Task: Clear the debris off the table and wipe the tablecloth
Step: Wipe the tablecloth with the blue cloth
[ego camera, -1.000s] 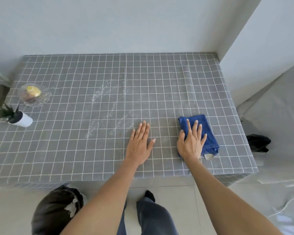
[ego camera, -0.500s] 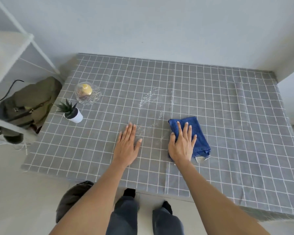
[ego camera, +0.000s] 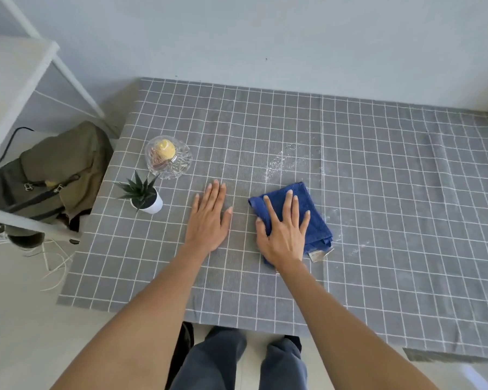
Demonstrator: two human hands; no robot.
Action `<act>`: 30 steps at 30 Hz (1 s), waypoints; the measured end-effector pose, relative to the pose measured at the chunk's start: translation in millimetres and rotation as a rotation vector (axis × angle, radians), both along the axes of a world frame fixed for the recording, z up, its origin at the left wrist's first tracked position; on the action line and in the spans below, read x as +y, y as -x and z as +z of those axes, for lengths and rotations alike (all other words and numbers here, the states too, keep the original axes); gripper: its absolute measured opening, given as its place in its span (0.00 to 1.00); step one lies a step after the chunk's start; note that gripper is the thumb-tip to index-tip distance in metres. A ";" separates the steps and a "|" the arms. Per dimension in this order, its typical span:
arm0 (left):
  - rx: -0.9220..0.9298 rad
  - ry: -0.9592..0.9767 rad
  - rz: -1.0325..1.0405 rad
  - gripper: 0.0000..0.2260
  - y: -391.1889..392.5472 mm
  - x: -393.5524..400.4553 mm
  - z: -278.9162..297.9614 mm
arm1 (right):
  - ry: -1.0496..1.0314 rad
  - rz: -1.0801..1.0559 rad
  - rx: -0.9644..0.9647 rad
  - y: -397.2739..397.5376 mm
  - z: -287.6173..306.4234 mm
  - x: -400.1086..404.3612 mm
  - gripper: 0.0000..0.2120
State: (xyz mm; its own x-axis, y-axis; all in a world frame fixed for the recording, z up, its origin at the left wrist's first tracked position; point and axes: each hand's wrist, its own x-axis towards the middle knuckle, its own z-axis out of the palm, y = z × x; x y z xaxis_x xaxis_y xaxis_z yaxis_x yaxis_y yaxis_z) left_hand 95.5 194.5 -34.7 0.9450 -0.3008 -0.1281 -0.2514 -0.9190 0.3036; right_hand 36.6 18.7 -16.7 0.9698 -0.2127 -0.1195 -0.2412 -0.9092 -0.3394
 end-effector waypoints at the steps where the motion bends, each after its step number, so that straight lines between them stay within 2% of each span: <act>1: -0.005 0.006 -0.004 0.28 -1.3 0.5 -1.2 | 0.038 0.011 0.006 -1.8 -1.5 -5.7 0.31; 5: -0.047 0.007 -0.004 0.27 -0.1 2.3 -5.2 | 0.146 0.013 0.111 -1.2 -6.6 -24.7 0.37; 15: -0.052 0.002 -0.017 0.27 0.6 5.0 -5.2 | 0.137 -0.038 0.112 -0.4 -7.1 -24.8 0.29; 23: -0.051 -0.020 -0.021 0.27 -1.4 6.1 -6.2 | 0.078 -0.344 0.142 8.0 -6.7 -45.7 0.30; 26: -0.064 -0.020 -0.003 0.27 -0.7 4.4 -5.2 | -0.004 -0.402 0.132 5.9 -3.1 -35.0 0.29; 30: -0.067 -0.027 0.001 0.27 0.2 2.8 -4.2 | 0.049 -0.167 0.094 12.8 -0.7 4.4 0.28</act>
State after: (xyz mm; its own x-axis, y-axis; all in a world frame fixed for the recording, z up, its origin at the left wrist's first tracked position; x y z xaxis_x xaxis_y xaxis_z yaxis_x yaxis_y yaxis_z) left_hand 95.3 197.2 -38.9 0.9521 -0.2970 -0.0724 -0.2692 -0.9269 0.2616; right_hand 23.8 23.0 -17.4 0.9058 -0.3773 -0.1930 -0.4183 -0.8688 -0.2648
